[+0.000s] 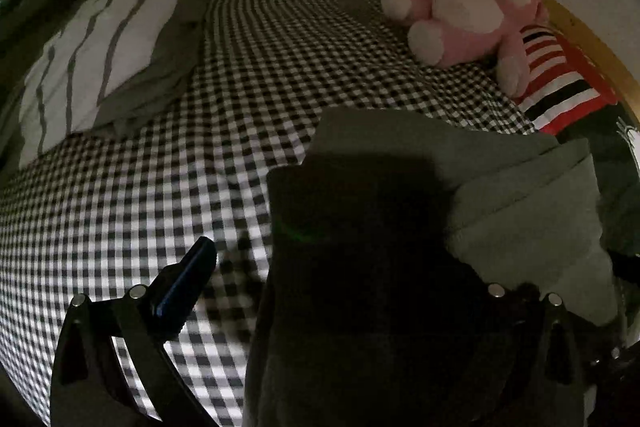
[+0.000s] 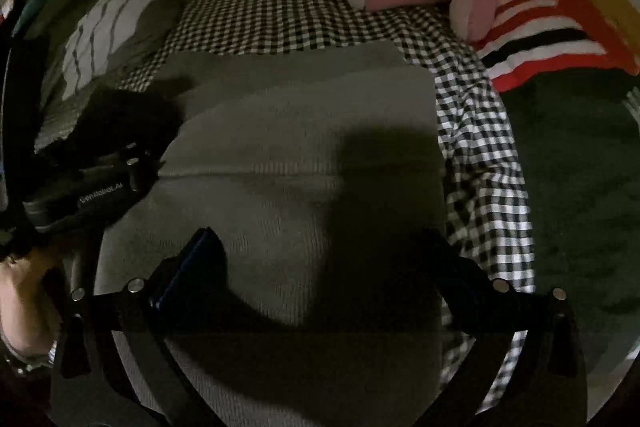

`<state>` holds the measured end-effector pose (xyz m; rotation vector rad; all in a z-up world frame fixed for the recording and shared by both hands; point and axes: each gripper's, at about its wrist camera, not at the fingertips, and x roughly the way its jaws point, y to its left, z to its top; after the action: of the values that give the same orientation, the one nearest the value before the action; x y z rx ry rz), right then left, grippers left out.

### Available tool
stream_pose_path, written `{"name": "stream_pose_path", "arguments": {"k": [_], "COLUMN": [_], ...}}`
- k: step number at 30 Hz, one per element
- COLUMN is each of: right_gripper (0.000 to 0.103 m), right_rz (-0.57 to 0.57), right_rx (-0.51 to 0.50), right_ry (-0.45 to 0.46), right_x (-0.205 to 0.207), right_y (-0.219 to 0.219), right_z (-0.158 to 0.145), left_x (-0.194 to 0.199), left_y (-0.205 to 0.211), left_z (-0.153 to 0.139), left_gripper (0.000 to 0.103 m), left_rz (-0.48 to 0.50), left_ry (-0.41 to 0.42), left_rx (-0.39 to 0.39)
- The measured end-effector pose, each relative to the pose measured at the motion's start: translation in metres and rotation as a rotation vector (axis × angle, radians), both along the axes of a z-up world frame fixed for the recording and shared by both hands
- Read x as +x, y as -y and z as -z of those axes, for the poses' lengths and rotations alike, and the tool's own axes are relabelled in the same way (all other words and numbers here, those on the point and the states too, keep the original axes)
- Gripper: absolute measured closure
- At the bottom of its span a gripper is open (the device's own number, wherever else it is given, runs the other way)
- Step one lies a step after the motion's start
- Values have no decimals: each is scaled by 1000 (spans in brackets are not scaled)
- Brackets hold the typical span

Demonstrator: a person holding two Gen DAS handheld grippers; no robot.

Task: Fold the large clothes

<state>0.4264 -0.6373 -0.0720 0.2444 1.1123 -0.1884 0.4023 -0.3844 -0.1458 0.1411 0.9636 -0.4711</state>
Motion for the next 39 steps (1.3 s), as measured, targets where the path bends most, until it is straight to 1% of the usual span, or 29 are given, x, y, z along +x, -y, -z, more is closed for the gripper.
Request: {"name": "stream_pose_path", "arguments": {"k": [1, 3, 5, 6, 7, 9, 11, 12, 13, 15, 16, 18, 19, 21, 22, 24, 26, 28, 30, 31, 32, 34, 39], "right_gripper": [2, 2, 2, 2, 3, 3, 3, 3, 3, 3, 3, 3, 3, 3, 3, 3, 3, 3, 3, 3, 3, 3, 3], "right_rz": [6, 18, 39, 57, 98, 147, 182, 195, 215, 249, 265, 274, 270, 264, 260, 234, 216, 208, 184, 172, 158, 154, 156], "right_rx": [5, -5, -27, -28, -16, -19, -83, -93, -81, -66, -71, -96, -102, -99, -90, -71, -82, -96, -114, -132, -159, -168, -179], "right_ry": [18, 44, 92, 108, 116, 107, 157, 172, 190, 190, 183, 182, 180, 144, 136, 130, 132, 135, 132, 130, 123, 114, 116], "right_x": [-1, -5, -16, -25, -40, -61, -87, -97, -112, -133, -141, -166, -173, -193, -201, -222, -241, -261, -275, -282, -291, -305, -342], "right_y": [1, -2, -6, -8, -12, -23, -44, -51, -62, -77, -83, -105, -112, -133, -139, -159, -175, -192, -205, -212, -223, -235, -258], "right_z": [3, 1, -7, -13, -20, -30, -45, -50, -57, -68, -73, -89, -95, -109, -112, -122, -130, -138, -143, -146, -149, -151, -155], "left_x": [7, 9, 4, -6, -15, -43, -68, -86, -99, -132, -153, -180, -195, -222, -233, -257, -279, -299, -314, -324, -332, -346, -382], "left_y": [1, 1, -3, -12, -22, -40, -55, -65, -71, -87, -100, -122, -134, -157, -164, -177, -188, -203, -213, -220, -225, -229, -242], "left_z": [9, 8, -3, -17, -27, -51, -66, -74, -80, -92, -100, -111, -116, -123, -126, -132, -138, -144, -149, -151, -152, -152, -153], "left_gripper": [3, 3, 4, 4, 4, 4, 4, 4, 4, 4, 4, 4, 4, 4, 4, 4, 4, 4, 4, 4, 4, 4, 4], "left_rz": [-2, 0, 2, -5, -16, -53, -67, -75, -81, -75, -60, -41, -28, 7, 27, 56, 60, 46, 59, 66, 62, 58, 95], "left_ry": [-8, -25, -35, -37, -23, 31, 65, 85, 101, 153, 180, 193, 186, 150, 133, 127, 124, 103, 80, 83, 92, 98, 81], "left_rx": [-8, -18, -33, -54, -56, -19, 1, 16, 38, 93, 90, 66, 48, 12, 9, 8, 30, 53, 37, 25, 36, 67, 66]}}
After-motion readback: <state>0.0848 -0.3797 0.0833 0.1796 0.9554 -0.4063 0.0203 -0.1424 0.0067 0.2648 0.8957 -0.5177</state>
